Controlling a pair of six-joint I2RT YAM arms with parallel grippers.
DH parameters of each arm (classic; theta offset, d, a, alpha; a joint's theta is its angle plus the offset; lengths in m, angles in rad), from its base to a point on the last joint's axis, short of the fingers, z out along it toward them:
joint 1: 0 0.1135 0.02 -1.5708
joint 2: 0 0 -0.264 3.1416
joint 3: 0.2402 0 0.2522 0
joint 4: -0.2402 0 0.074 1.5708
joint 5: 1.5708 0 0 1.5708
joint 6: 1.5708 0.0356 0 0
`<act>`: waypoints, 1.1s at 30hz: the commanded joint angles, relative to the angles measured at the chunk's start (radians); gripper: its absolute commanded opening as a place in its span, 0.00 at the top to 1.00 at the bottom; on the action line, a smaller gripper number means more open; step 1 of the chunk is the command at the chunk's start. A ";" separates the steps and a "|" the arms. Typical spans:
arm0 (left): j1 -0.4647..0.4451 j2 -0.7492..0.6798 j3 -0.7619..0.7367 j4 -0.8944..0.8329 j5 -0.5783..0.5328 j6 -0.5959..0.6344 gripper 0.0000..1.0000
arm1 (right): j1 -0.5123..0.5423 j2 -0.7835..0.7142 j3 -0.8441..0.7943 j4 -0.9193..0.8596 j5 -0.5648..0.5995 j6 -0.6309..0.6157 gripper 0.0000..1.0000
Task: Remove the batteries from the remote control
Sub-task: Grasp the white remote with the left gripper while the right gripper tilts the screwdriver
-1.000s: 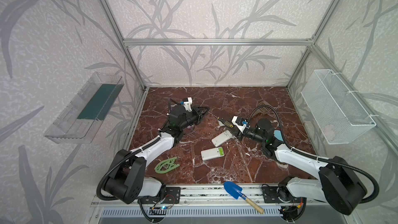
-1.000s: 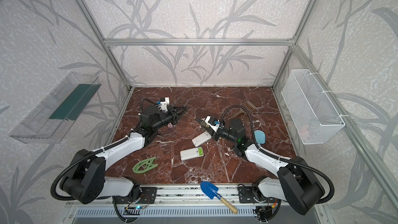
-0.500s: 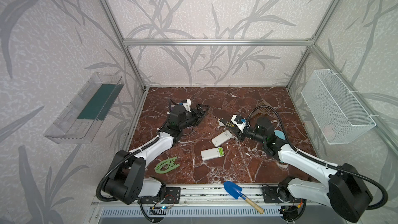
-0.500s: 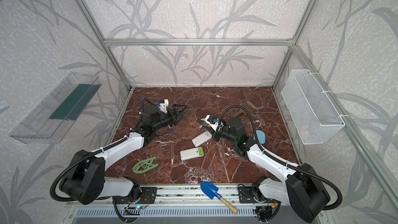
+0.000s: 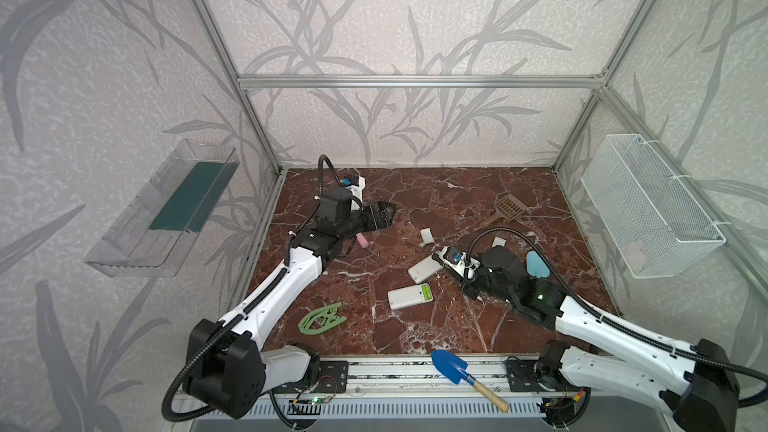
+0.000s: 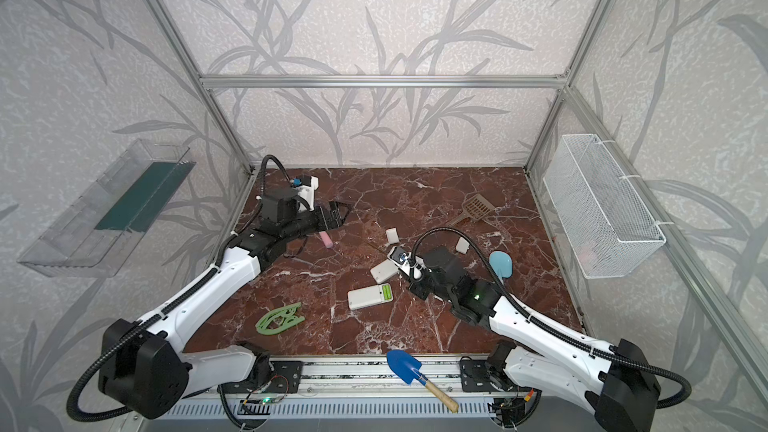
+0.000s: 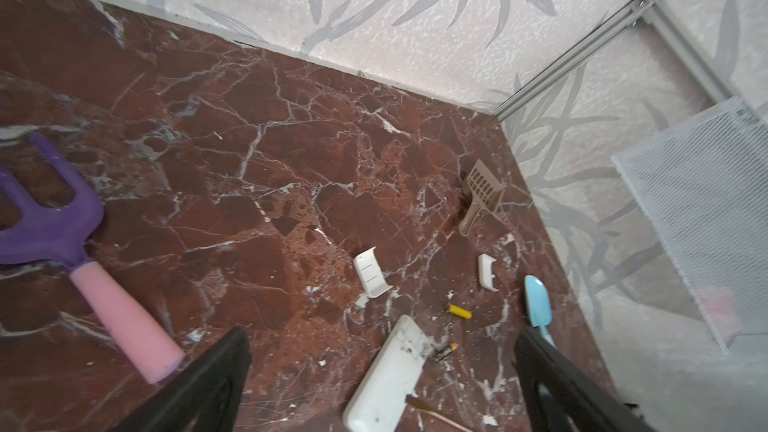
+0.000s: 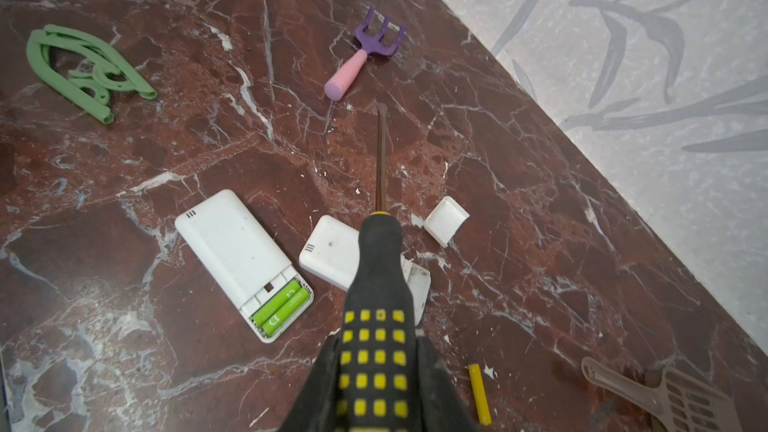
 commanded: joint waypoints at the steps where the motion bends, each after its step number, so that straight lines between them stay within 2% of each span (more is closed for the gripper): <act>1: -0.019 -0.021 -0.002 -0.086 0.007 0.285 0.01 | 0.018 -0.011 0.085 -0.189 0.079 0.095 1.00; 6: -0.060 -0.039 0.002 -0.197 0.010 0.534 0.03 | 0.053 0.004 0.155 -0.371 0.096 0.207 1.00; 8: -0.101 -0.055 -0.007 -0.270 -0.016 0.708 0.06 | 0.067 0.008 0.171 -0.430 0.099 0.243 1.00; 10: -0.164 -0.077 -0.039 -0.323 -0.093 0.902 0.05 | 0.081 0.010 0.182 -0.483 0.092 0.285 1.00; 12: -0.191 -0.073 -0.045 -0.378 -0.106 0.994 0.04 | 0.099 0.008 0.184 -0.517 0.092 0.326 1.00; 18: -0.239 0.008 -0.030 -0.475 -0.054 1.094 0.05 | 0.167 0.020 0.210 -0.622 0.136 0.429 1.00; 24: -0.318 0.102 -0.038 -0.530 -0.078 1.140 0.07 | 0.234 0.083 0.253 -0.688 0.145 0.500 1.00; 33: -0.370 0.205 -0.041 -0.515 -0.086 1.169 0.08 | 0.276 0.064 0.230 -0.664 0.150 0.571 1.00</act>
